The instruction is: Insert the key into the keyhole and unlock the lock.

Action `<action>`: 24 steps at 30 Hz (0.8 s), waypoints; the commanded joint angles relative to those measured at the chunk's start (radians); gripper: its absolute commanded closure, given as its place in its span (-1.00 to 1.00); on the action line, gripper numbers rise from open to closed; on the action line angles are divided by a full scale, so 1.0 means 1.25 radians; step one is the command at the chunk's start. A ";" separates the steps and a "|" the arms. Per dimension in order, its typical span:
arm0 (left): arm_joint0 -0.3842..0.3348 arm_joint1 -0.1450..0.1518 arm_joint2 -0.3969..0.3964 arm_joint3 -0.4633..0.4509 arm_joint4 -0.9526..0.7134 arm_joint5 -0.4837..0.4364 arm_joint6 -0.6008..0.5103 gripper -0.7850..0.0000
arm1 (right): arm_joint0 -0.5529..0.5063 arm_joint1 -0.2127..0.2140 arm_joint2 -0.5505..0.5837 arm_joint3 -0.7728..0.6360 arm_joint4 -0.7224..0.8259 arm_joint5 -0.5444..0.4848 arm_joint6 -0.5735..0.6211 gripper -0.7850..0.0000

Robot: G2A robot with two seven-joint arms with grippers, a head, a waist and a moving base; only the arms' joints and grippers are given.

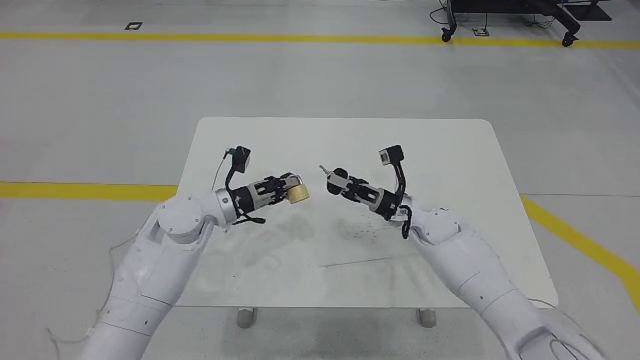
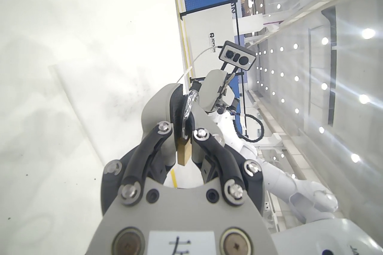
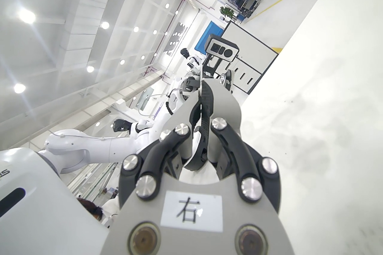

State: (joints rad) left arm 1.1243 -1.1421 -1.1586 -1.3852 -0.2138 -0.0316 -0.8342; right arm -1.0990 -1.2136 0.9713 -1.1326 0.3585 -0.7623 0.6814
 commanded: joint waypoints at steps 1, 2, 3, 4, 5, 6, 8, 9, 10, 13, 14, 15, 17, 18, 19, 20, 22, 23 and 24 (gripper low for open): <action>-0.008 -0.001 0.007 -0.009 0.037 0.015 0.030 1.00 | -0.042 0.018 0.046 -0.062 -0.004 0.026 0.024 1.00; -0.008 -0.001 0.007 -0.009 0.037 0.015 0.030 1.00 | -0.042 0.018 0.046 -0.062 -0.004 0.026 0.024 1.00; -0.008 -0.001 0.007 -0.009 0.037 0.015 0.030 1.00 | -0.042 0.018 0.046 -0.062 -0.004 0.026 0.024 1.00; -0.008 -0.001 0.007 -0.009 0.037 0.015 0.030 1.00 | -0.042 0.018 0.046 -0.062 -0.004 0.026 0.024 1.00; -0.008 -0.001 0.007 -0.009 0.037 0.015 0.030 1.00 | -0.042 0.018 0.046 -0.062 -0.004 0.026 0.024 1.00; -0.008 -0.001 0.007 -0.009 0.037 0.015 0.030 1.00 | -0.042 0.018 0.046 -0.062 -0.004 0.026 0.024 1.00; -0.008 -0.001 0.007 -0.009 0.037 0.015 0.030 1.00 | -0.042 0.018 0.046 -0.062 -0.004 0.026 0.024 1.00; -0.005 -0.002 0.010 -0.017 0.032 0.010 0.031 1.00 | -0.042 0.018 0.046 -0.062 -0.004 0.026 0.024 1.00; 0.001 -0.003 0.017 -0.022 0.015 0.015 0.015 1.00 | -0.042 0.018 0.046 -0.062 -0.004 0.026 0.024 1.00; -0.029 -0.010 0.031 0.015 -0.024 0.131 0.026 1.00 | -0.047 0.017 0.043 -0.073 0.000 0.040 0.019 1.00; -0.054 -0.016 0.039 0.045 -0.060 0.213 0.025 1.00 | -0.050 0.018 0.044 -0.085 -0.005 0.056 0.017 1.00; -0.083 -0.022 0.052 0.062 -0.073 0.252 0.024 1.00 | -0.057 0.018 0.043 -0.099 0.006 0.077 0.015 1.00; -0.133 -0.035 0.077 0.128 -0.126 0.330 0.013 1.00 | -0.069 0.019 0.044 -0.121 0.039 0.149 0.031 1.00; -0.153 -0.042 0.093 0.151 -0.131 0.319 0.013 1.00 | -0.078 0.020 0.044 -0.133 0.067 0.200 0.043 1.00; -0.168 -0.049 0.107 0.184 -0.154 0.325 -0.001 1.00 | -0.084 0.023 0.045 -0.143 0.085 0.260 0.063 1.00; -0.185 -0.055 0.120 0.213 -0.172 0.330 -0.018 1.00 | -0.088 0.025 0.050 -0.154 0.089 0.308 0.072 1.00; -0.212 -0.067 0.140 0.270 -0.216 0.333 -0.060 1.00 | -0.105 0.031 0.061 -0.189 0.097 0.374 0.078 1.00; -0.225 -0.073 0.148 0.296 -0.230 0.330 -0.073 1.00 | -0.117 0.033 0.068 -0.208 0.103 0.398 0.077 1.00; -0.236 -0.078 0.154 0.320 -0.249 0.325 -0.089 1.00 | -0.128 0.036 0.074 -0.226 0.092 0.423 0.073 1.00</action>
State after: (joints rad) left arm 0.8447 -1.2329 -0.9739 -1.0243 -0.4998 0.3794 -0.9242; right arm -1.2453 -1.1719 1.0558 -1.3911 0.4840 -0.2734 0.7781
